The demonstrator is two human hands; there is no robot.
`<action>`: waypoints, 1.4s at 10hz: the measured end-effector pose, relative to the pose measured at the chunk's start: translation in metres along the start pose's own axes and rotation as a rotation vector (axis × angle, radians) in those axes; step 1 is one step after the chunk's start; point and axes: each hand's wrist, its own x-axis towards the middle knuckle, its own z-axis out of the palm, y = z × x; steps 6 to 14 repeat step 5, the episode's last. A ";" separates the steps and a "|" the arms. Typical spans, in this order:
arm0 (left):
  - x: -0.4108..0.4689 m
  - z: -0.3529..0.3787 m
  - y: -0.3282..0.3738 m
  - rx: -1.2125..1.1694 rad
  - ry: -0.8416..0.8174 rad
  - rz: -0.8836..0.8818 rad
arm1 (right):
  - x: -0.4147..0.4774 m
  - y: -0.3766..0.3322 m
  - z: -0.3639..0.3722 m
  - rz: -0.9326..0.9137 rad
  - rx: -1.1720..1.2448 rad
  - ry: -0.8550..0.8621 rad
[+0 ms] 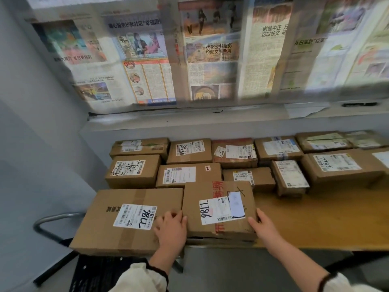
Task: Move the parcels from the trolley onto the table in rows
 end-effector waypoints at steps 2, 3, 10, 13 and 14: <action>-0.004 0.000 0.006 0.057 -0.005 -0.009 | 0.000 0.001 0.001 -0.014 0.018 -0.038; -0.002 -0.013 0.013 0.040 -0.002 0.019 | -0.002 -0.013 -0.002 -0.035 -0.025 -0.037; 0.001 -0.058 0.035 -0.025 0.104 0.261 | -0.021 -0.056 -0.015 -0.369 -0.512 0.180; 0.001 -0.058 0.035 -0.025 0.104 0.261 | -0.021 -0.056 -0.015 -0.369 -0.512 0.180; 0.001 -0.058 0.035 -0.025 0.104 0.261 | -0.021 -0.056 -0.015 -0.369 -0.512 0.180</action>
